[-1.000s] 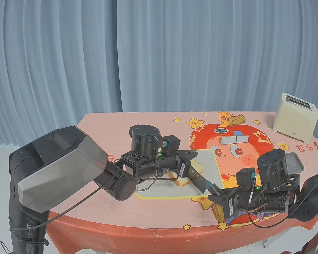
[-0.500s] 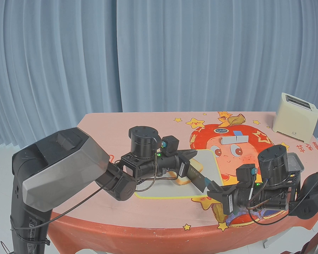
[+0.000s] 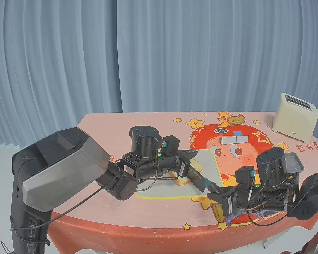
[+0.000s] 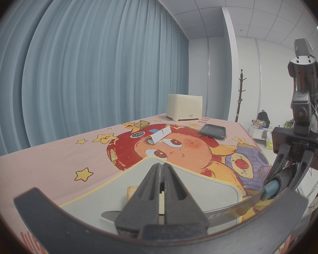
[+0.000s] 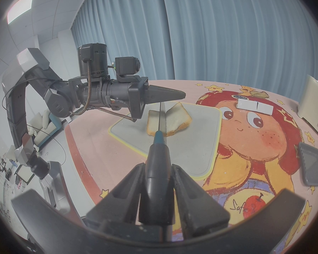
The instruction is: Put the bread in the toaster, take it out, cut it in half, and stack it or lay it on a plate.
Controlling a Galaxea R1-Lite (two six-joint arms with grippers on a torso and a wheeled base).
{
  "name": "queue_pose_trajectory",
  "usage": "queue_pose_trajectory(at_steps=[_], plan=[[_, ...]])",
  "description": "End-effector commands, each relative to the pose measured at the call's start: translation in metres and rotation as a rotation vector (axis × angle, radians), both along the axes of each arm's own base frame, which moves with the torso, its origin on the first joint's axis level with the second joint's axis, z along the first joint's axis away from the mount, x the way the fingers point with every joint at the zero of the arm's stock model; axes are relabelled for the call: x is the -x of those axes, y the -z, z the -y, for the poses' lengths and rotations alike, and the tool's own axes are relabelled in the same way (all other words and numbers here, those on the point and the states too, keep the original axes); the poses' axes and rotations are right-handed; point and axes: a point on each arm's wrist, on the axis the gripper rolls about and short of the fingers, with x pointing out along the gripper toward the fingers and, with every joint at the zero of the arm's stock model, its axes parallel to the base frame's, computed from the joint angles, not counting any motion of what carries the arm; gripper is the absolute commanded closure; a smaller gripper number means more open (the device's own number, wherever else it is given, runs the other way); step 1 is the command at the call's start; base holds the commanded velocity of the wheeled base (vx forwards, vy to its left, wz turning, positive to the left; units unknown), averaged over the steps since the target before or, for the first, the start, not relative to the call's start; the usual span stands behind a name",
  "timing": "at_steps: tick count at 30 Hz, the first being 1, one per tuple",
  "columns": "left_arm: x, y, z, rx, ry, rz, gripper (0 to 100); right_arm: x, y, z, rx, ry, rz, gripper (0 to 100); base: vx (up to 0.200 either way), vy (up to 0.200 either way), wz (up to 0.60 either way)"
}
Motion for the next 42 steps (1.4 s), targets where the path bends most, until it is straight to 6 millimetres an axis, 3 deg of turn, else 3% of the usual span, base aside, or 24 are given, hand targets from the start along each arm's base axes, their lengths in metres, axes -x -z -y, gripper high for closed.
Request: queue_pose_trajectory(at_steps=[1,19,27,35,42], plan=[[0.0,-0.003,0.002,0.007,0.003,0.01,100,0.001,0.004,0.0,0.013,-0.001,-0.017,100,0.0,0.0,0.0],[0.0,0.007,0.0,-0.006,0.0,-0.009,100,-0.004,-0.017,-0.003,-0.049,0.003,0.057,100,0.0,0.0,0.0],[-0.001,-0.003,0.001,0.007,0.002,0.009,100,-0.003,-0.001,-0.001,-0.004,0.002,0.005,100,0.0,0.0,0.0],[0.001,-0.024,0.002,0.022,0.006,0.03,100,-0.003,0.002,-0.002,0.004,0.003,-0.004,100,0.0,0.0,0.0],[0.002,-0.016,0.002,0.01,0.006,0.013,100,-0.003,-0.001,-0.002,-0.006,0.002,0.007,100,0.0,0.0,0.0]])
